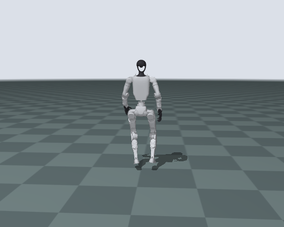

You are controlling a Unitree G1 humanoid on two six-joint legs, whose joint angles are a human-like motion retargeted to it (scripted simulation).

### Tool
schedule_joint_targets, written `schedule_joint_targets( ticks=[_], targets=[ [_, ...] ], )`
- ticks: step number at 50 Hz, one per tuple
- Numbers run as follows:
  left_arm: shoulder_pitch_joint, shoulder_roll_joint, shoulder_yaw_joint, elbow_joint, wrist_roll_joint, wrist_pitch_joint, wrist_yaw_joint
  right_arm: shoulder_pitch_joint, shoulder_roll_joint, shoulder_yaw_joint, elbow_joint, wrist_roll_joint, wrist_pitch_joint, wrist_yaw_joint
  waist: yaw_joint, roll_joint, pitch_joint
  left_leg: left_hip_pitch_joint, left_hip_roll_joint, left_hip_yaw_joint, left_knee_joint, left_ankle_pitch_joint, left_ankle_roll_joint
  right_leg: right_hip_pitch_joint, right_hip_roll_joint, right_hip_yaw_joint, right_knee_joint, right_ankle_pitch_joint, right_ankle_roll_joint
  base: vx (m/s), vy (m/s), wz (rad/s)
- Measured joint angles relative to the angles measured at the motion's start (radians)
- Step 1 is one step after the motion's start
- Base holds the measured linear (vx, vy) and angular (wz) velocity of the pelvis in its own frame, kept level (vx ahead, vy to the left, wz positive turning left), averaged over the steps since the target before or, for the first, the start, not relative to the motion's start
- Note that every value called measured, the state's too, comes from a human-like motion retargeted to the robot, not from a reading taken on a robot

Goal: Run

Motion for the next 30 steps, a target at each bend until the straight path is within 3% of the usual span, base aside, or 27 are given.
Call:
schedule_joint_targets(
  ticks=[3, 7, 8, 10, 11, 13, 15, 18, 20, 25, 27, 30],
  targets=[
    [0.015, 0.045, -0.001, -0.055, 0.005, 0.011, -0.043, 0.000, -0.013, -0.053, -0.027, 0.031, -0.004, 0.006, 0.024, -0.013, -0.007, 0.007, -0.018, 0.006, 0.044, -0.110, 0.048, 0.023, -0.054, -0.014, 0.038, -0.110, -0.023, -0.19, 0.01, -0.61],
    [0.025, 0.120, 0.029, -0.145, 0.005, 0.010, -0.049, -0.080, -0.037, -0.090, -0.080, 0.009, -0.028, -0.019, 0.069, -0.037, 0.042, -0.060, -0.012, 0.020, 0.278, -0.522, 0.200, 0.000, -0.093, -0.005, 0.177, -0.512, -0.104, -0.32, 0.01, -0.64],
    [0.017, 0.141, 0.041, -0.171, -0.001, 0.008, -0.029, -0.125, -0.048, -0.093, -0.097, -0.010, -0.036, -0.039, 0.084, -0.037, 0.059, -0.116, 0.005, 0.030, 0.318, -0.587, 0.247, -0.045, -0.089, -0.003, 0.172, -0.539, -0.126, -0.51, 0.05, -0.55],
    [0.011, 0.142, 0.056, -0.209, -0.002, 0.001, 0.039, -0.221, -0.060, -0.100, -0.129, -0.051, -0.062, -0.108, 0.097, -0.053, -0.002, -0.319, 0.031, 0.059, 0.353, -0.609, 0.319, -0.239, -0.073, 0.016, 0.171, -0.547, -0.158, -0.48, 0.03, -0.24],
    [0.002, 0.147, 0.052, -0.213, -0.004, 0.004, 0.054, -0.267, -0.075, -0.099, -0.139, -0.050, -0.069, -0.137, 0.093, -0.056, 0.006, -0.336, 0.034, 0.056, 0.377, -0.609, 0.326, -0.258, -0.075, 0.014, 0.209, -0.547, -0.159, -0.32, -0.02, 0.07],
    [-0.013, 0.132, 0.030, -0.215, 0.010, 0.013, 0.067, -0.356, -0.085, -0.085, -0.161, -0.045, -0.074, -0.196, 0.074, -0.057, 0.087, -0.244, 0.026, 0.059, 0.373, -0.609, 0.301, -0.176, -0.082, 0.005, 0.246, -0.547, -0.132, -0.09, -0.05, 0.09],
    [-0.005, 0.102, -0.010, -0.194, 0.044, 0.017, 0.052, -0.389, -0.078, -0.062, -0.190, -0.051, -0.079, -0.231, 0.065, -0.046, 0.139, -0.125, -0.007, 0.020, 0.259, -0.502, 0.216, -0.062, -0.024, 0.028, 0.162, -0.433, -0.072, -0.02, -0.02, -0.09],
    [0.011, 0.050, -0.051, -0.137, 0.105, 0.013, 0.009, -0.379, -0.061, -0.012, -0.220, -0.091, -0.073, -0.242, 0.032, -0.050, 0.062, -0.107, -0.014, 0.023, 0.007, -0.198, 0.101, -0.071, -0.002, 0.032, -0.016, -0.118, 0.017, -0.15, -0.02, 0.07],
    [0.014, 0.034, -0.072, -0.113, 0.137, 0.008, -0.010, -0.360, -0.052, 0.011, -0.239, -0.111, -0.070, -0.221, 0.018, -0.052, 0.020, -0.121, -0.007, 0.024, -0.053, -0.096, 0.057, -0.091, 0.013, 0.025, -0.057, -0.015, 0.033, -0.17, -0.06, 0.15],
    [0.006, 0.020, -0.097, -0.080, 0.193, 0.019, -0.049, -0.305, -0.031, 0.022, -0.278, -0.125, -0.068, -0.167, 0.015, -0.038, -0.013, -0.112, 0.032, 0.014, 0.007, -0.123, 0.058, -0.051, 0.068, 0.031, -0.115, 0.035, 0.030, -0.16, -0.02, -0.20],
    [0.013, 0.012, -0.100, -0.074, 0.206, 0.025, -0.051, -0.286, -0.022, 0.023, -0.278, -0.135, -0.068, -0.164, 0.005, -0.042, -0.012, -0.125, 0.041, 0.012, 0.087, -0.203, 0.082, -0.054, 0.083, 0.054, -0.076, -0.033, 0.006, -0.20, -0.03, -0.28],
    [0.003, 0.011, -0.087, -0.060, 0.227, 0.037, -0.040, -0.287, -0.015, 0.018, -0.259, -0.169, -0.059, -0.160, 0.003, -0.040, 0.004, -0.141, 0.065, 0.005, 0.204, -0.409, 0.138, -0.051, 0.115, 0.075, -0.030, -0.257, -0.072, -0.18, -0.03, -0.32]
  ],
)
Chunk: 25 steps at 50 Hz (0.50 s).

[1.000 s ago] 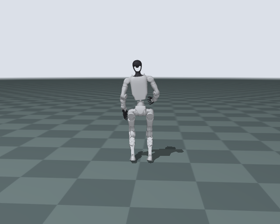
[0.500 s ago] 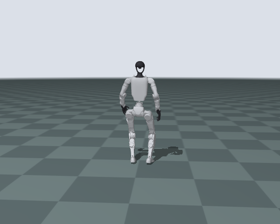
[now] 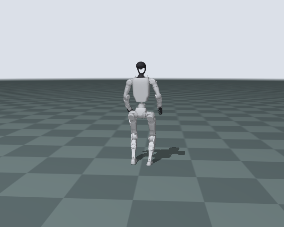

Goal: Run

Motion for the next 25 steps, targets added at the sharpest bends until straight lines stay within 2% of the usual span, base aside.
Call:
schedule_joint_targets(
  ticks=[2, 5, 10, 15, 20, 23, 25],
  targets=[
    [-0.011, -0.007, 0.016, 0.029, 0.016, 0.014, 0.016, -0.022, 0.001, -0.001, 0.037, -0.042, 0.012, 0.000, 0.000, 0.005, 0.039, -0.008, 0.030, 0.005, 0.069, -0.107, 0.026, 0.004, 0.017, -0.003, 0.027, -0.128, -0.045, -0.16, -0.03, -0.30],
    [-0.027, -0.034, 0.050, 0.087, 0.030, 0.023, 0.028, -0.060, 0.002, -0.003, 0.111, -0.089, 0.016, -0.001, 0.000, 0.027, 0.110, 0.013, 0.070, 0.005, 0.101, -0.144, 0.032, 0.046, 0.050, -0.012, -0.015, -0.142, -0.074, -0.14, -0.02, -0.49],
    [0.030, -0.033, 0.100, 0.104, 0.004, 0.027, 0.021, -0.004, -0.011, -0.046, 0.170, -0.091, 0.027, 0.007, -0.014, 0.060, 0.088, 0.057, 0.049, -0.011, -0.058, -0.124, 0.018, 0.051, 0.091, 0.001, -0.166, -0.052, -0.061, -0.09, 0.01, -0.70],
    [0.060, -0.013, 0.161, 0.089, -0.021, 0.028, 0.033, 0.022, -0.011, -0.091, 0.245, -0.092, 0.037, -0.010, -0.055, 0.062, 0.056, 0.107, -0.009, 0.009, -0.266, -0.107, 0.038, 0.014, 0.069, 0.019, -0.232, -0.015, -0.033, -0.08, 0.04, -0.39],
    [0.064, 0.011, 0.207, 0.062, -0.028, 0.028, 0.048, 0.022, 0.009, -0.109, 0.295, -0.097, 0.051, -0.013, -0.082, 0.056, 0.051, 0.124, -0.031, 0.046, -0.361, -0.089, 0.052, -0.027, 0.039, 0.015, -0.234, -0.024, -0.014, -0.08, 0.03, -0.27],
    [0.076, 0.011, 0.223, 0.053, -0.030, 0.031, 0.058, 0.035, 0.023, -0.107, 0.301, -0.102, 0.054, -0.011, -0.079, 0.052, 0.053, 0.109, -0.016, 0.070, -0.319, -0.100, 0.049, -0.053, 0.011, -0.018, -0.181, -0.067, -0.025, -0.08, 0.00, -0.32],
    [0.068, 0.022, 0.240, 0.044, -0.032, 0.040, 0.057, 0.022, 0.033, -0.111, 0.301, -0.108, 0.059, -0.003, -0.079, 0.044, 0.051, 0.138, -0.035, 0.074, -0.382, -0.081, 0.058, -0.032, -0.012, -0.044, -0.204, -0.069, -0.030, 0.00, 0.01, -0.10]
  ],
)
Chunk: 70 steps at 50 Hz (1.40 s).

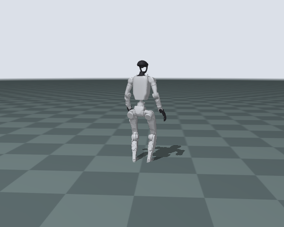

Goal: Run

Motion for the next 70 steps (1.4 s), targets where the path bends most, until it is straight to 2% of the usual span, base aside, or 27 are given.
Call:
schedule_joint_targets(
  ticks=[3, 5, 12, 14, 18, 20, 33, 35, 40, 42, 53, 55, 60, 62, 66, 70],
  targets=[
    [0.015, -0.002, 0.015, -0.002, -0.001, 0.003, 0.007, 0.014, 0.011, 0.002, -0.007, -0.004, -0.002, 0.004, 0.006, -0.014, -0.004, -0.008, 0.000, 0.014, 0.044, -0.010, -0.003, 0.008, -0.031, -0.018, 0.066, -0.020, -0.006, 0.00, 0.00, 0.00],
    [0.011, 0.008, 0.032, -0.007, -0.006, 0.009, 0.007, 0.009, 0.022, -0.002, -0.016, -0.004, -0.001, 0.009, 0.009, -0.032, 0.005, 0.053, -0.032, 0.012, -0.037, 0.013, 0.007, 0.067, -0.050, -0.028, 0.033, -0.018, -0.007, 0.06, -0.02, -0.03],
    [0.051, -0.015, 0.073, -0.019, -0.027, 0.009, 0.025, 0.006, 0.050, -0.007, -0.051, -0.007, -0.012, -0.005, 0.033, -0.065, 0.005, 0.093, -0.045, 0.023, -0.029, 0.012, 0.009, 0.136, -0.075, -0.029, 0.021, -0.036, -0.016, 0.02, -0.02, -0.05],
    [0.054, -0.018, 0.088, -0.024, -0.035, 0.010, 0.029, -0.007, 0.052, -0.011, -0.059, -0.008, -0.012, -0.012, 0.044, -0.060, 0.009, 0.122, -0.042, 0.020, -0.062, 0.020, 0.012, 0.176, -0.060, -0.034, -0.038, -0.024, -0.021, 0.04, -0.01, -0.09],
    [0.076, -0.030, 0.106, -0.028, -0.047, 0.009, 0.041, -0.003, 0.055, -0.017, -0.069, -0.005, -0.016, -0.025, 0.049, -0.066, 0.011, 0.115, -0.033, 0.026, -0.008, 0.003, 0.007, 0.178, -0.067, -0.032, -0.005, -0.045, -0.023, 0.01, 0.00, -0.02],
    [0.068, -0.028, 0.121, -0.031, -0.059, 0.012, 0.042, -0.017, 0.056, -0.026, -0.071, 0.000, -0.014, -0.027, 0.059, -0.051, 0.015, 0.145, -0.027, 0.018, -0.062, 0.014, 0.013, 0.229, -0.040, -0.043, -0.100, -0.015, -0.028, 0.08, 0.00, -0.13],
    [0.105, -0.053, 0.170, -0.040, -0.112, 0.022, 0.059, 0.000, 0.065, -0.052, -0.060, 0.016, -0.002, -0.031, 0.073, -0.036, 0.039, 0.154, 0.001, 0.025, 0.020, -0.019, 0.001, 0.252, -0.042, -0.059, -0.058, -0.041, -0.028, 0.01, 0.00, -0.01],
    [0.091, -0.052, 0.178, -0.039, -0.122, 0.027, 0.053, -0.018, 0.063, -0.061, -0.054, 0.020, 0.003, -0.024, 0.078, -0.028, 0.038, 0.180, -0.008, 0.019, -0.051, 0.001, 0.010, 0.288, -0.028, -0.066, -0.148, -0.009, -0.029, 0.04, 0.01, -0.04],
    [0.109, -0.064, 0.184, -0.040, -0.127, 0.033, 0.051, -0.007, 0.064, -0.067, -0.049, 0.020, 0.008, -0.020, 0.077, -0.028, 0.054, 0.175, 0.003, 0.026, 0.012, -0.020, 0.003, 0.273, -0.041, -0.067, -0.071, -0.037, -0.027, 0.00, 0.00, 0.00],
    [0.095, -0.064, 0.190, -0.037, -0.133, 0.039, 0.043, -0.023, 0.062, -0.076, -0.045, 0.019, 0.014, -0.012, 0.080, -0.023, 0.053, 0.196, -0.009, 0.022, -0.050, -0.002, 0.011, 0.300, -0.033, -0.071, -0.141, -0.013, -0.026, 0.03, 0.01, -0.03],
    [0.115, -0.077, 0.199, -0.030, -0.124, 0.056, 0.025, -0.022, 0.058, -0.081, -0.040, -0.003, 0.030, 0.002, 0.079, -0.025, 0.078, 0.198, -0.004, 0.033, 0.008, -0.020, 0.012, 0.286, -0.049, -0.064, -0.065, -0.043, -0.021, 0.01, 0.00, -0.01],
    [0.102, -0.074, 0.207, -0.027, -0.124, 0.061, 0.019, -0.040, 0.057, -0.087, -0.037, -0.008, 0.037, 0.010, 0.083, -0.022, 0.070, 0.215, -0.018, 0.029, -0.058, -0.001, 0.025, 0.307, -0.039, -0.067, -0.139, -0.018, -0.019, 0.04, 0.01, -0.06],
    [0.124, -0.084, 0.213, -0.022, -0.122, 0.067, 0.018, -0.032, 0.057, -0.085, -0.032, -0.020, 0.042, 0.013, 0.081, -0.025, 0.085, 0.209, -0.007, 0.040, 0.003, -0.019, 0.019, 0.288, -0.050, -0.059, -0.066, -0.045, -0.014, 0.01, 0.00, -0.03],
    [0.113, -0.082, 0.221, -0.017, -0.122, 0.072, 0.013, -0.048, 0.057, -0.091, -0.026, -0.022, 0.047, 0.019, 0.086, -0.020, 0.078, 0.226, -0.016, 0.036, -0.059, -0.001, 0.029, 0.312, -0.038, -0.062, -0.143, -0.016, -0.013, 0.04, 0.01, -0.08],
    [0.131, -0.090, 0.228, -0.014, -0.123, 0.076, 0.012, -0.040, 0.057, -0.089, -0.021, -0.028, 0.051, 0.020, 0.087, -0.022, 0.091, 0.220, -0.005, 0.045, -0.006, -0.018, 0.023, 0.298, -0.045, -0.055, -0.082, -0.039, -0.011, 0.00, 0.00, 0.00],
    [0.133, -0.094, 0.238, -0.009, -0.126, 0.082, 0.004, -0.049, 0.054, -0.092, -0.014, -0.033, 0.056, 0.028, 0.094, -0.018, 0.095, 0.234, -0.005, 0.047, -0.031, -0.010, 0.030, 0.314, -0.037, -0.053, -0.121, -0.023, -0.010, 0.04, 0.01, -0.19]
  ],
)
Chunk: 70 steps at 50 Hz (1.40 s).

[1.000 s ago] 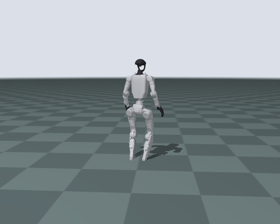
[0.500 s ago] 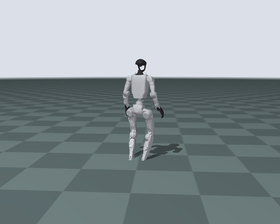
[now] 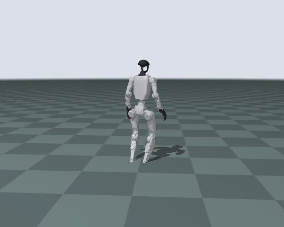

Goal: Run

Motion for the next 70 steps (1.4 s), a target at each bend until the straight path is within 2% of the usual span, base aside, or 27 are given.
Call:
schedule_joint_targets(
  ticks=[3, 5, 8, 10, 17, 18, 22, 27, 40, 46, 50, 55, 60, 62, 64, 70],
  targets=[
    [0.011, -0.005, 0.005, 0.002, 0.000, 0.003, -0.002, 0.003, -0.004, 0.003, 0.002, -0.006, 0.002, 0.002, 0.002, -0.002, 0.008, -0.003, 0.003, 0.005, 0.027, -0.014, 0.003, -0.012, -0.003, 0.007, 0.038, -0.019, 0.000, 0.02, 0.00, -0.19],
    [0.002, -0.005, 0.013, 0.007, -0.003, 0.008, -0.008, -0.012, -0.010, -0.002, 0.004, -0.009, 0.005, 0.008, 0.008, -0.001, 0.000, 0.013, -0.018, 0.001, -0.039, 0.001, 0.020, 0.002, 0.000, 0.007, -0.022, -0.001, 0.001, 0.09, 0.04, -0.19],
    [0.020, -0.013, 0.017, 0.011, -0.005, 0.011, -0.008, -0.001, -0.015, 0.004, 0.006, -0.017, 0.005, 0.007, 0.005, -0.006, 0.016, 0.012, -0.008, 0.012, 0.008, -0.015, 0.014, -0.016, -0.008, 0.017, 0.044, -0.024, 0.000, 0.01, 0.01, -0.21],
    [0.013, -0.014, 0.024, 0.016, -0.006, 0.016, -0.013, -0.011, -0.024, 0.002, 0.006, -0.020, 0.008, 0.012, 0.006, -0.012, 0.009, 0.026, -0.037, 0.007, -0.052, -0.004, 0.033, -0.019, -0.016, 0.021, 0.025, -0.023, 0.004, 0.08, 0.05, -0.14],
    [0.032, -0.010, 0.035, 0.030, -0.007, 0.029, -0.008, -0.001, -0.046, 0.013, 0.006, -0.034, 0.013, 0.018, -0.017, -0.042, 0.032, 0.044, -0.068, 0.027, -0.040, -0.017, 0.034, -0.085, -0.063, 0.042, 0.199, -0.067, 0.006, 0.03, 0.02, -0.16],
    [0.031, -0.003, 0.037, 0.032, -0.006, 0.031, -0.006, 0.000, -0.049, 0.015, 0.005, -0.036, 0.013, 0.019, -0.022, -0.046, 0.035, 0.046, -0.071, 0.033, -0.035, -0.021, 0.032, -0.096, -0.077, 0.033, 0.239, -0.078, 0.000, 0.03, 0.01, -0.41],
    [-0.003, 0.043, 0.042, 0.041, 0.003, 0.042, -0.002, -0.009, -0.060, 0.019, 0.000, -0.043, 0.021, 0.031, -0.033, -0.056, 0.033, 0.065, -0.085, 0.065, -0.084, -0.020, 0.037, -0.160, -0.221, -0.108, 0.392, -0.117, -0.081, 0.07, 0.01, -0.59],
    [-0.040, 0.062, 0.036, 0.049, 0.018, 0.057, 0.001, -0.017, -0.060, 0.010, -0.002, -0.047, 0.037, 0.043, -0.086, -0.066, 0.036, 0.105, -0.117, 0.062, -0.170, -0.004, 0.039, -0.294, -0.236, -0.076, 0.463, -0.097, -0.086, 0.13, 0.02, -0.17],
    [-0.134, 0.066, 0.010, -0.004, 0.062, 0.053, 0.042, 0.041, -0.021, -0.050, 0.010, -0.023, 0.079, 0.025, -0.138, -0.014, 0.010, 0.176, -0.075, 0.083, -0.291, 0.009, 0.007, -0.557, -0.109, -0.044, 0.116, 0.065, -0.042, 0.21, -0.06, -0.34],
    [-0.188, 0.053, 0.001, -0.030, 0.054, 0.050, 0.060, 0.054, -0.006, -0.065, 0.038, -0.001, 0.091, 0.015, -0.156, -0.013, 0.013, 0.215, -0.051, 0.099, -0.226, -0.009, -0.034, -0.613, -0.098, -0.022, 0.130, 0.112, -0.046, 0.30, -0.13, -0.28],
    [-0.219, 0.036, 0.002, -0.038, 0.025, 0.052, 0.069, 0.052, -0.003, -0.065, 0.059, 0.019, 0.095, 0.011, -0.164, 0.011, 0.048, 0.241, 0.010, 0.067, -0.094, -0.011, -0.075, -0.593, -0.064, -0.022, 0.233, 0.130, -0.076, 0.41, -0.14, -0.48],
    [-0.220, 0.019, 0.010, -0.041, -0.017, 0.053, 0.077, 0.059, 0.004, -0.044, 0.074, 0.032, 0.096, 0.002, -0.126, 0.096, 0.095, 0.169, 0.080, -0.147, 0.230, 0.024, -0.183, -0.536, 0.101, -0.064, 0.321, 0.126, -0.148, 0.41, -0.12, -1.25],
    [-0.216, 0.008, 0.014, -0.050, -0.038, 0.058, 0.071, 0.051, -0.015, -0.030, 0.060, 0.034, 0.100, 0.009, -0.091, 0.197, 0.118, 0.070, 0.238, -0.188, 0.565, 0.247, -0.262, -0.452, 0.247, -0.109, 0.279, 0.117, -0.208, 0.38, -0.04, -0.83],
    [-0.207, 0.008, 0.015, -0.058, -0.034, 0.062, 0.067, 0.048, -0.026, -0.026, 0.048, 0.030, 0.100, 0.010, -0.073, 0.215, 0.119, 0.012, 0.285, -0.191, 0.686, 0.319, -0.260, -0.421, 0.282, -0.106, 0.265, 0.103, -0.224, 0.39, -0.04, -0.65],
    [-0.199, 0.010, 0.015, -0.062, -0.025, 0.067, 0.060, 0.040, -0.039, -0.024, 0.038, 0.024, 0.102, 0.011, -0.053, 0.224, 0.118, -0.050, 0.324, -0.190, 0.781, 0.336, -0.238, -0.380, 0.306, -0.094, 0.243, 0.087, -0.232, 0.41, -0.05, -0.55],
    [-0.160, 0.024, 0.027, -0.044, 0.014, 0.086, 0.041, 0.003, -0.077, -0.027, 0.014, -0.001, 0.106, 0.007, 0.018, 0.211, 0.118, -0.235, 0.356, -0.172, 0.856, 0.194, -0.152, -0.208, 0.330, -0.016, 0.142, 0.035, -0.224, 0.45, -0.06, -0.48]
  ],
)
